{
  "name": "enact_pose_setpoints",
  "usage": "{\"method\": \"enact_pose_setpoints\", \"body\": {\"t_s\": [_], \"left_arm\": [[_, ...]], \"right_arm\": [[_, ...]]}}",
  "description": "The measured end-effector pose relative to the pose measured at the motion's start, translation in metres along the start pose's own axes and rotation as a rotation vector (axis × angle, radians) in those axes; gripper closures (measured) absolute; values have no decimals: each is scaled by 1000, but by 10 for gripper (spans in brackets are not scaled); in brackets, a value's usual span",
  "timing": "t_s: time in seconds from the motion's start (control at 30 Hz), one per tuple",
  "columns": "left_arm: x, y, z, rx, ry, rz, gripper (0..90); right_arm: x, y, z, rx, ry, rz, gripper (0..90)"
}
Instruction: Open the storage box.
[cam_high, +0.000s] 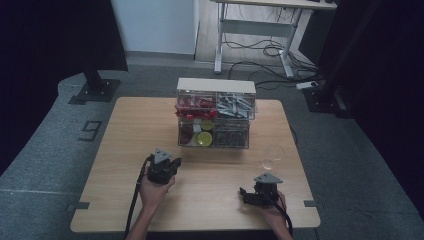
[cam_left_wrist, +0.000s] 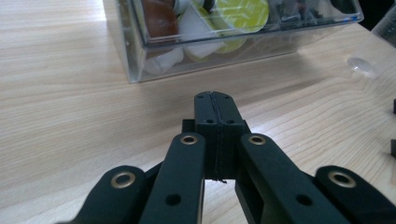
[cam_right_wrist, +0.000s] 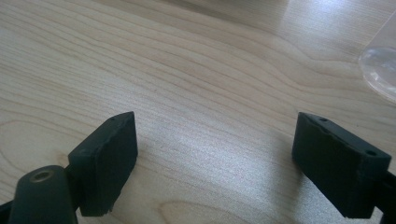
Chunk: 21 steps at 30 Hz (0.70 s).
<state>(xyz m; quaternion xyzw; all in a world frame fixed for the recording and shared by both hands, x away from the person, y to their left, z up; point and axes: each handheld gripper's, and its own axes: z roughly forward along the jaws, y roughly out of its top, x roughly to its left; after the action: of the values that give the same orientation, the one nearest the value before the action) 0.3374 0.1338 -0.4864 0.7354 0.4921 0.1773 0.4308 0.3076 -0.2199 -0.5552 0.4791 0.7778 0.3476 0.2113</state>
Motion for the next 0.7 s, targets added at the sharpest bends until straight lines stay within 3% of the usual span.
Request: {"method": "enact_pose_setpoints", "body": {"t_s": [0.7], "left_arm": [[-5,12,17,6,-22,-12,900]], "right_arm": [[0,0,0,0,0,1,144]]}}
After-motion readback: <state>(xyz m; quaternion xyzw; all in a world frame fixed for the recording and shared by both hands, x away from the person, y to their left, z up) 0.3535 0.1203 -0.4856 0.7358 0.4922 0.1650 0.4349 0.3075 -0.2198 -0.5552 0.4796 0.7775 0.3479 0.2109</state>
